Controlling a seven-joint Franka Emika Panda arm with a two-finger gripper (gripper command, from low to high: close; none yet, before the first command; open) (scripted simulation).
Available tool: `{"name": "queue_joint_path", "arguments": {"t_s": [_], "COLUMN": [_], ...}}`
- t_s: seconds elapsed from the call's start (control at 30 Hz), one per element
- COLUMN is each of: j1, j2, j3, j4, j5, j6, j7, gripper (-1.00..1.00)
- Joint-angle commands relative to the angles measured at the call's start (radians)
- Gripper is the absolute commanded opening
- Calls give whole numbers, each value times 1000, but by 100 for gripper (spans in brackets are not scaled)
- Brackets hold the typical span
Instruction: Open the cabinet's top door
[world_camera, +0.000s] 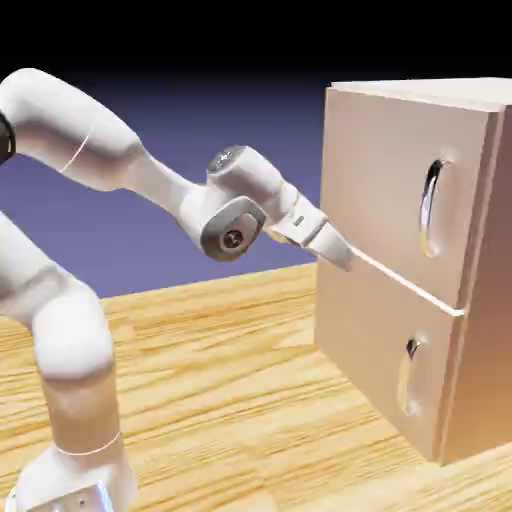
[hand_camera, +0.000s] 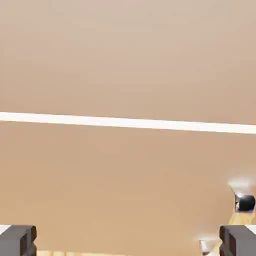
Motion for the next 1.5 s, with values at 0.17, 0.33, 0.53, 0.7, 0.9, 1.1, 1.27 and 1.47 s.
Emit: {"name": "queue_joint_path", "arguments": {"t_s": [0.17, 0.33, 0.53, 0.7, 0.9, 1.1, 1.27, 1.47], "j1": [94, 172, 266, 345, 439, 533, 611, 705], "j2": [-51, -94, -145, -188, -239, -290, -333, -384], "j3": [-110, -201, -311, -402, -512, -622, -713, -823], "j4": [42, 78, 120, 155, 197, 240, 275, 317], "j5": [-261, -478, -739, -957, -1218, -1479, -1696, -1957], "j6": [-15, -28, -44, -57, -72, -88, -101, -116], "j7": [-120, -220, -341, -441, -561, -681, -782, -902], "gripper": [100, 100, 100, 100, 100, 100, 100, 100]}}
